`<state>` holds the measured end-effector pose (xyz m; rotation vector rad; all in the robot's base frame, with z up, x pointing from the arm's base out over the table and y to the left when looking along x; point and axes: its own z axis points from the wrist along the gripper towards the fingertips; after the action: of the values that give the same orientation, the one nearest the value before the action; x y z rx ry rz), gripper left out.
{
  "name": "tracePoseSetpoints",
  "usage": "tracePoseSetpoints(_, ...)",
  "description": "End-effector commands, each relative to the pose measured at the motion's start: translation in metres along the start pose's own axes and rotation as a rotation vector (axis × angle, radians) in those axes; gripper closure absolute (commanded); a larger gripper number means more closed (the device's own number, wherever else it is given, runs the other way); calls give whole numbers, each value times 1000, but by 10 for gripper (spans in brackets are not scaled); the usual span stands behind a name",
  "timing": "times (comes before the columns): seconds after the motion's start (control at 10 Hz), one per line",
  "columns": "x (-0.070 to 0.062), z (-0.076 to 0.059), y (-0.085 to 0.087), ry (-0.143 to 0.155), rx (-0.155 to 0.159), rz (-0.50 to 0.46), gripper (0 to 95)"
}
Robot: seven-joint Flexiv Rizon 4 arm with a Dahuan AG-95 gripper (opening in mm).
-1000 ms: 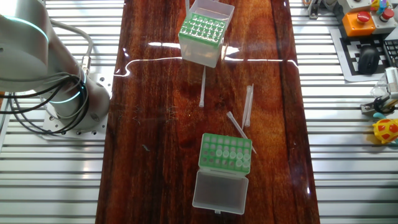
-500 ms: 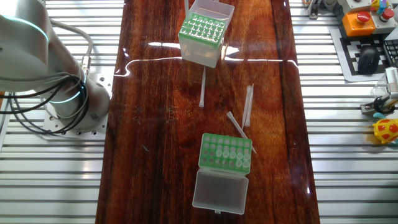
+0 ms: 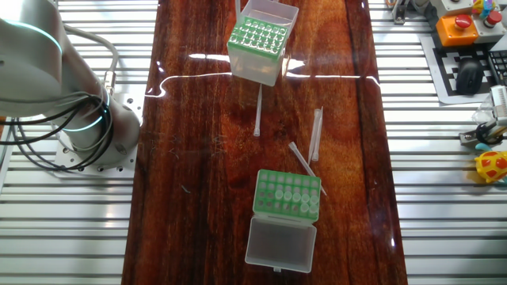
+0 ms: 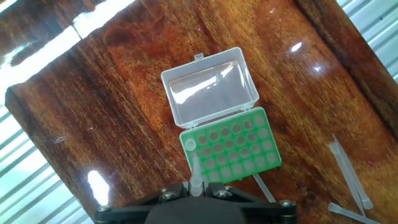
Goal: Transfer all large pipette tips from one holder to another
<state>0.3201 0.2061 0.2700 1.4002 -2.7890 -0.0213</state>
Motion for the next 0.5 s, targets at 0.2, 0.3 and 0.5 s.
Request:
tracePoseSetpoints(0.2,-1,-2,1,3,-3,9,950)
tracePoseSetpoints(0.3,1,-12,3,8,-9,12,950)
tracePoseSetpoints(0.5,4,-25,4,15,-18,13,950)
